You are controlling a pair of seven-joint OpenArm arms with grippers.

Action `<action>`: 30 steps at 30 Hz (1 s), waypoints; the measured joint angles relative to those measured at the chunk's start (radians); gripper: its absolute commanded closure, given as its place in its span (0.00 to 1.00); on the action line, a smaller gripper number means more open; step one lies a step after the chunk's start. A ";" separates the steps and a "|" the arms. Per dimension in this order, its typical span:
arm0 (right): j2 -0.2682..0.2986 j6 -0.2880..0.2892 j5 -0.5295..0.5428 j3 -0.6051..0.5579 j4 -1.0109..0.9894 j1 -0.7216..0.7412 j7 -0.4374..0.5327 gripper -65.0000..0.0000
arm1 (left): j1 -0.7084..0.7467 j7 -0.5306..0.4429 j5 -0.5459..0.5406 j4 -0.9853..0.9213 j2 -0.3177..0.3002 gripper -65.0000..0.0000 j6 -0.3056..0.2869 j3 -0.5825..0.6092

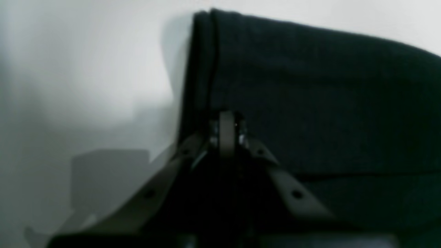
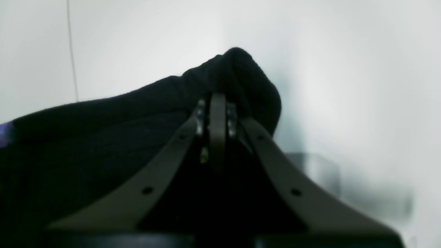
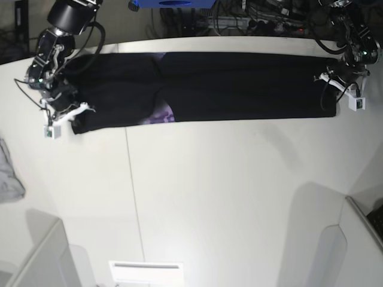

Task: Fold the T-shirt properly
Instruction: 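Release the hem and regrasp the strip ends with both grippers, then pinch the strip end with the left gripper and fold it toward the right gripper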

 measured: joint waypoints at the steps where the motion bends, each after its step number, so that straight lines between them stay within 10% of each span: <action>1: 0.000 -0.001 -0.006 0.000 -0.007 0.010 -0.002 1.00 | -0.009 0.000 0.000 0.000 0.001 1.00 0.000 0.000; 15: -0.066 0.001 -0.010 -0.008 0.323 -0.039 -0.139 1.00 | 0.040 0.014 -0.023 0.273 0.013 1.00 -0.001 -0.045; 21: -0.096 0.074 0.005 -0.008 0.522 -0.090 -0.198 1.00 | 0.118 0.013 -0.288 0.295 0.002 1.00 -0.001 -0.143; 27: -0.099 0.074 0.000 -0.008 0.532 -0.140 -0.205 1.00 | 0.155 0.012 -0.400 0.216 0.000 0.27 -0.001 -0.204; 30: -0.099 0.074 0.004 -0.008 0.532 -0.152 -0.203 1.00 | 0.144 0.011 -0.402 0.145 0.002 0.10 -0.002 -0.202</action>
